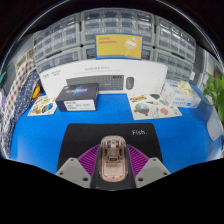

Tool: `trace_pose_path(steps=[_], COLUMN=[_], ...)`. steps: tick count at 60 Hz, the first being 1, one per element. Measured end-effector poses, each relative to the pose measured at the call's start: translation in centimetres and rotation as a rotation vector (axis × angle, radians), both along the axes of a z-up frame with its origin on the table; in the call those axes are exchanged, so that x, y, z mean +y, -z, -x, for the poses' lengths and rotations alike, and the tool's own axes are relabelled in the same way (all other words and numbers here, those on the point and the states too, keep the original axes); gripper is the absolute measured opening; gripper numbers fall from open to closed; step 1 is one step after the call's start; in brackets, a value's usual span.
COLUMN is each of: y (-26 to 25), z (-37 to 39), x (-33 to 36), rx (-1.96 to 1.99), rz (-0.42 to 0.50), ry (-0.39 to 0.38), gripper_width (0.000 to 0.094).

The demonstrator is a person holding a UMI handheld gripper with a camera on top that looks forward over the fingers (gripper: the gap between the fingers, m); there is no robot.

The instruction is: Arrange mouse

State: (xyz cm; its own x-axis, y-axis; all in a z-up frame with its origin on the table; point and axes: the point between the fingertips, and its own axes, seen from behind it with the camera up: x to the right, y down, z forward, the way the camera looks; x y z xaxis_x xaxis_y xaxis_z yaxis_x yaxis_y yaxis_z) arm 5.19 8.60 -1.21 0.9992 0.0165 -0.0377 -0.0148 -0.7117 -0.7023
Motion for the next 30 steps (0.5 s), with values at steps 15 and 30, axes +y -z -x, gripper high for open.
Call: trace_pose_path(steps=[15,30], y=[-4.9,-14.8], z=[0.6,3.2], x=[-1.5,-8.0], rx=[-0.031,-0.01], rz=[-0.026,-0.159], ry=[-0.014,-0.013], gripper_width=[0.082,0.0835])
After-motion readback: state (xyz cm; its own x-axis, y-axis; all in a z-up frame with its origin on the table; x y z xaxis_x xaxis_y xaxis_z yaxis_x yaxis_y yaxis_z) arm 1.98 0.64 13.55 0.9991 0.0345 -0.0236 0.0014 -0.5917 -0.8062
